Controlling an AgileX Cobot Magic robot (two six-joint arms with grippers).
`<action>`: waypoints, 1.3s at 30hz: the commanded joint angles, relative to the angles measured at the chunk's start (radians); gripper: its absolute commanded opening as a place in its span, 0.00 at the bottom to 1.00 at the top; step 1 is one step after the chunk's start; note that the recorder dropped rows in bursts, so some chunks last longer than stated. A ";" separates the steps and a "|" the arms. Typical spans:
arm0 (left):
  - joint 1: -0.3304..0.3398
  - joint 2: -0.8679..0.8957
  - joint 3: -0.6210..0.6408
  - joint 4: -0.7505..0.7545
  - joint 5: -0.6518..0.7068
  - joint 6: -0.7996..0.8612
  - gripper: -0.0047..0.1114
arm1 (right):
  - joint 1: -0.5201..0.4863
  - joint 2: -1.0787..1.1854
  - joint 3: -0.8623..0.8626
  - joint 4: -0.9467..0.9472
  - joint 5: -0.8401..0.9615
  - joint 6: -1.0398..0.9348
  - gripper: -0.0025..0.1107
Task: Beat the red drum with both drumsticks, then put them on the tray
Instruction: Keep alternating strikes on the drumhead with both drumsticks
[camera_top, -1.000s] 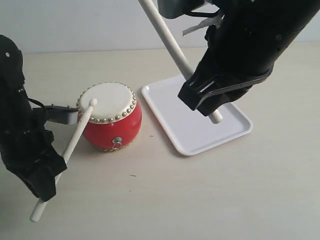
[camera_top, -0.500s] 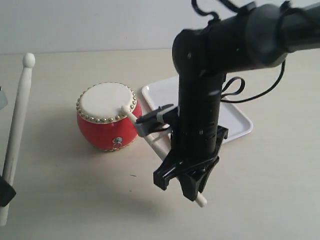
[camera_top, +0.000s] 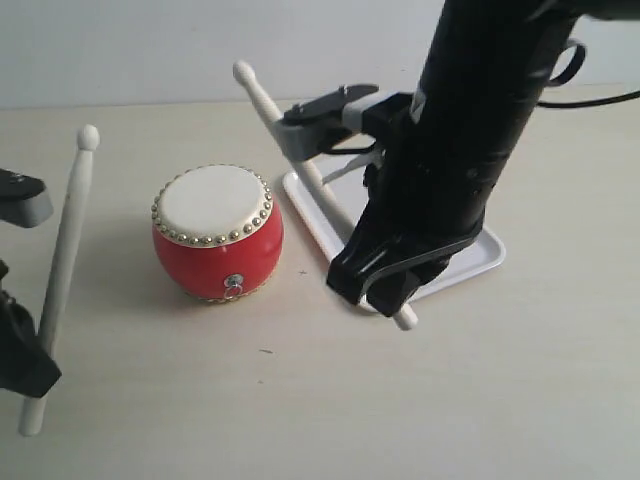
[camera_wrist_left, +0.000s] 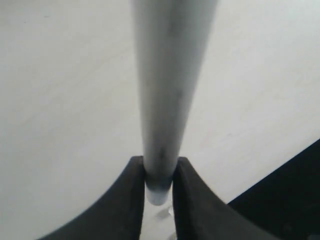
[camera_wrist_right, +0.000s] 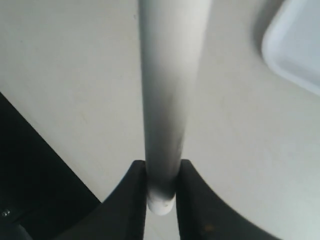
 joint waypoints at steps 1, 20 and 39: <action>-0.006 0.182 -0.129 -0.030 0.029 0.032 0.04 | 0.002 -0.063 -0.003 -0.064 0.003 0.038 0.02; -0.006 0.547 -0.346 -0.004 0.192 0.032 0.04 | 0.002 -0.056 -0.003 -0.068 0.003 0.047 0.02; -0.006 0.056 -0.023 -0.051 0.079 0.045 0.04 | 0.002 0.144 -0.052 0.082 0.003 -0.033 0.02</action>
